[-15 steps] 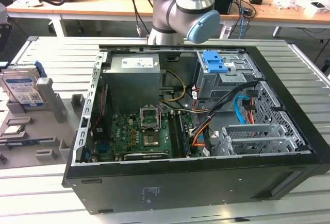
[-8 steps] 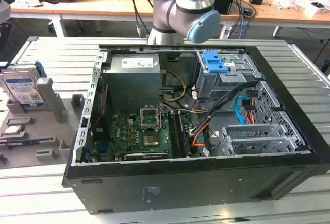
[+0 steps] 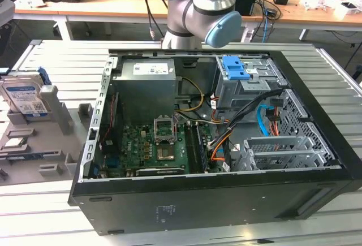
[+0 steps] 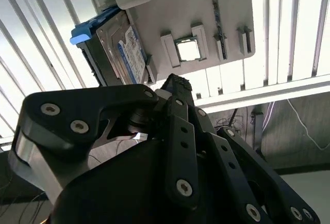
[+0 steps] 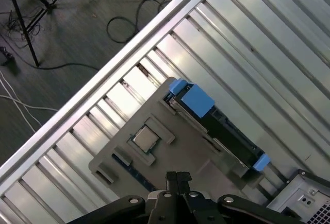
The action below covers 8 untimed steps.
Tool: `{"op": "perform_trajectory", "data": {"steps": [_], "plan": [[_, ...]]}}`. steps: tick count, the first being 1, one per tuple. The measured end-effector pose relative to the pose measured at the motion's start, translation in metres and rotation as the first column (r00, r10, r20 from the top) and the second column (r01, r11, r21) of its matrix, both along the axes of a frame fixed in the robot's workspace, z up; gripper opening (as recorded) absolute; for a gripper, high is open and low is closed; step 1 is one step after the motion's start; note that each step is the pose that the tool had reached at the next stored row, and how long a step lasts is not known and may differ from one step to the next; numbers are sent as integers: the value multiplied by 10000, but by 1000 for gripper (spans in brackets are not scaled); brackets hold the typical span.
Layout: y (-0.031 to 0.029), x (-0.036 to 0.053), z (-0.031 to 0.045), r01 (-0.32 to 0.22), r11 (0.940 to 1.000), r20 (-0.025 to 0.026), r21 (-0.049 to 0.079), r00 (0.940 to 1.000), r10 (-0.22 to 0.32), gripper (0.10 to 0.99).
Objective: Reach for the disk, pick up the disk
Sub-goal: 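Pick up the disk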
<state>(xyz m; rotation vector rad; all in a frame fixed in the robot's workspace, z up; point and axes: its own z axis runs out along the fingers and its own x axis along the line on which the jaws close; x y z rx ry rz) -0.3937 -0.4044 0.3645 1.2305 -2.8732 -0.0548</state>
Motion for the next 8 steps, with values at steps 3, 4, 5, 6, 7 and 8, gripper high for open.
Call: {"op": "perform_trajectory", "data": {"steps": [3,4,5,6,7,8], "plan": [[0,0,0,-294,9996,0,0,9996,294,106],[0,0,0,-392,9992,-1,0,9992,392,106],[0,1,1,-471,9989,-1,-1,9989,471,106],[-1,0,0,-555,9985,0,0,9985,555,106],[0,0,0,-636,9980,0,0,9980,636,106],[0,0,0,-821,9966,0,0,9966,821,106]]}}
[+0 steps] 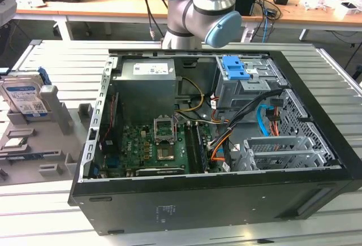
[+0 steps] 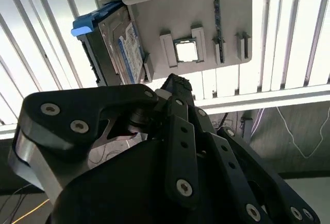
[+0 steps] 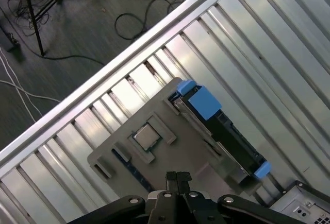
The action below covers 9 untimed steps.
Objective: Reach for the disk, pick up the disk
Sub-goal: 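Pick up the disk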
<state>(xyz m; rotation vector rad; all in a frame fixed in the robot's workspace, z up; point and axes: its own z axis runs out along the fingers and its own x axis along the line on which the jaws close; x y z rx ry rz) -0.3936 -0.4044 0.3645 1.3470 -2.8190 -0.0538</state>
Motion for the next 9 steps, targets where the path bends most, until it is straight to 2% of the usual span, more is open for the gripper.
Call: {"op": "perform_trajectory", "data": {"steps": [9], "plan": [[0,0,0,-1024,9947,0,0,9947,1024,106]]}}
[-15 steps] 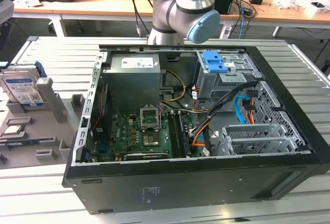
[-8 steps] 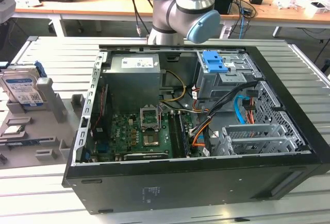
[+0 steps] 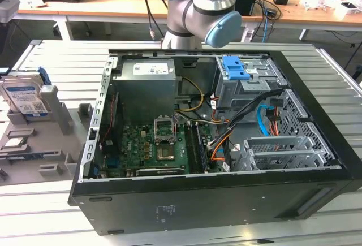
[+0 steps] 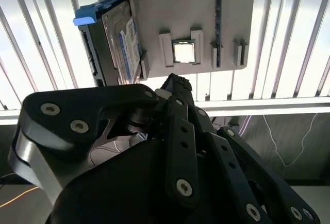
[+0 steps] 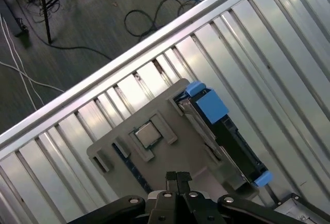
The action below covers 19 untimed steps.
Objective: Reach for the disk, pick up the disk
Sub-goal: 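Pick up the disk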
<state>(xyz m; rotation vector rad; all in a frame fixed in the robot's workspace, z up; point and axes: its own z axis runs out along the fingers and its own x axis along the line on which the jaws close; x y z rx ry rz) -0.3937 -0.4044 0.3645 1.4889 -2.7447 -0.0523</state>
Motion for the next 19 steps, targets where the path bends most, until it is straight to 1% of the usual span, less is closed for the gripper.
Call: {"op": "perform_trajectory", "data": {"steps": [6,9,11,13,15,16,19], "plan": [[0,0,0,-622,9981,0,0,9981,622,106],[0,0,0,-1061,9944,0,0,9944,1061,106],[0,0,0,-1325,9912,0,0,9912,1325,106],[0,0,0,-1624,9867,0,0,9867,1624,106],[0,0,0,-1772,9842,0,0,9842,1772,106],[0,0,0,-1957,9807,0,0,9807,1957,106],[0,0,0,-2325,9726,0,0,9726,2325,106]]}}
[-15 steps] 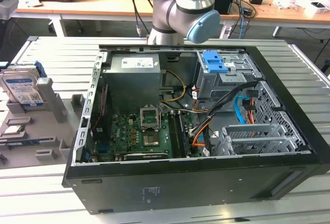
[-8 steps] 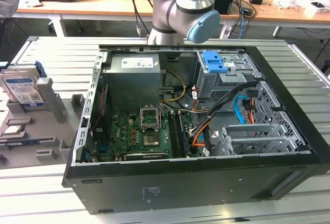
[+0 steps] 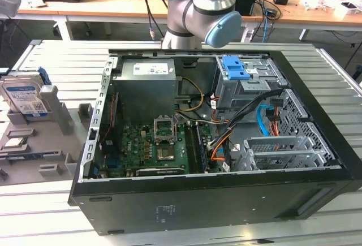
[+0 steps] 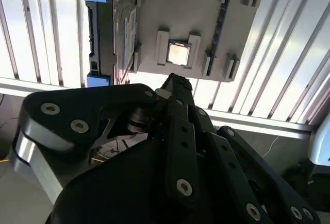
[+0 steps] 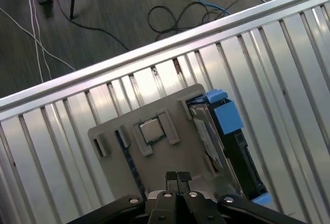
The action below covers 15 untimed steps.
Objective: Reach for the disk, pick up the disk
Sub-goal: 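Pick up the disk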
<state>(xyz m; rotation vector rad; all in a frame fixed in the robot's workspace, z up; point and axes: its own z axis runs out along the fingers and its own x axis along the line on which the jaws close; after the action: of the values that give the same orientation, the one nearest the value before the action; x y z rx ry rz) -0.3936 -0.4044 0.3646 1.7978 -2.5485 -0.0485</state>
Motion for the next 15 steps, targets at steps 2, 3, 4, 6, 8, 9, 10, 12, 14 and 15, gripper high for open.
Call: {"op": "perform_trajectory", "data": {"steps": [2,3,4,6,8,9,10,12,14,15], "plan": [[0,0,0,-293,9996,0,0,9996,293,106],[0,0,0,-425,9991,0,0,9991,425,106],[0,0,0,-498,9988,0,0,9988,498,106],[0,0,0,-657,9978,0,0,9978,657,106],[0,0,0,-859,9963,0,0,9963,859,106],[0,0,0,-946,9955,0,0,9955,946,106],[0,0,0,-1039,9946,0,0,9946,1039,106],[0,0,0,-1325,9912,0,0,9912,1325,106],[0,0,0,-1511,9885,0,0,9885,1511,106],[0,0,0,-1627,9867,1,0,9867,1627,106]]}}
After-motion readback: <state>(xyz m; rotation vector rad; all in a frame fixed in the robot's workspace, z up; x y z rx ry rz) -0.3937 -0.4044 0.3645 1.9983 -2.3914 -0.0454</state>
